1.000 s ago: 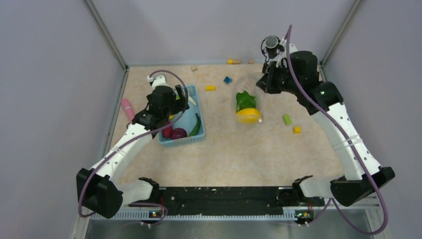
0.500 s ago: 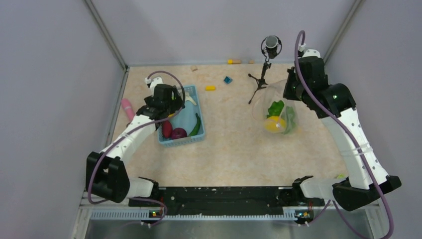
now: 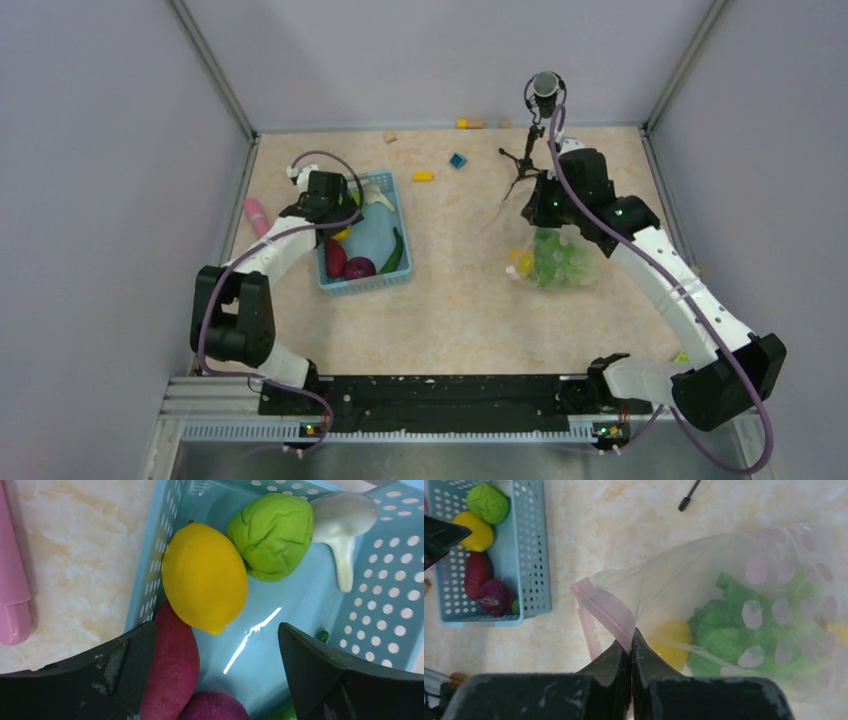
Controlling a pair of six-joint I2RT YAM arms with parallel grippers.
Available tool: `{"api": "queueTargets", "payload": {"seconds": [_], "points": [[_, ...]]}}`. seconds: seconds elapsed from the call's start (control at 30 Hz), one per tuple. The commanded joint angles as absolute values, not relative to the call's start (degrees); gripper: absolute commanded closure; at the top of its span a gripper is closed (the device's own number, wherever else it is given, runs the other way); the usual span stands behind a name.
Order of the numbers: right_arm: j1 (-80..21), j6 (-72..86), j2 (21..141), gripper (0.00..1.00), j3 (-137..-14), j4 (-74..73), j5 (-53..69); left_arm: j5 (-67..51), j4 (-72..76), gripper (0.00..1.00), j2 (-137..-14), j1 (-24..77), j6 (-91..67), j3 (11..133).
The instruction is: Place the food in the zip-top bag and seal the zipper
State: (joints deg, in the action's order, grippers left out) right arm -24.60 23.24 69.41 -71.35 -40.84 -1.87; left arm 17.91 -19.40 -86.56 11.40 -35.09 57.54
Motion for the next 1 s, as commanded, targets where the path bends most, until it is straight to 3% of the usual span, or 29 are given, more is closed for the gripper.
{"api": "queueTargets", "payload": {"seconds": [0.0, 0.6, 0.97], "points": [[-25.0, 24.3, 67.1, 1.0, -68.9, -28.6, 6.6, 14.7, -15.0, 0.05, -89.2, 9.7, -36.3, 59.6], [-25.0, 24.0, 64.2, 1.0, -63.1, -23.6, 8.8, 18.6, -18.8, 0.09, -100.2, 9.3, -38.0, 67.4], [-25.0, 23.4, 63.0, 1.0, -62.3, -23.7, 7.2, 16.7, -18.1, 0.2, -102.9, 9.3, -38.0, 68.4]]}}
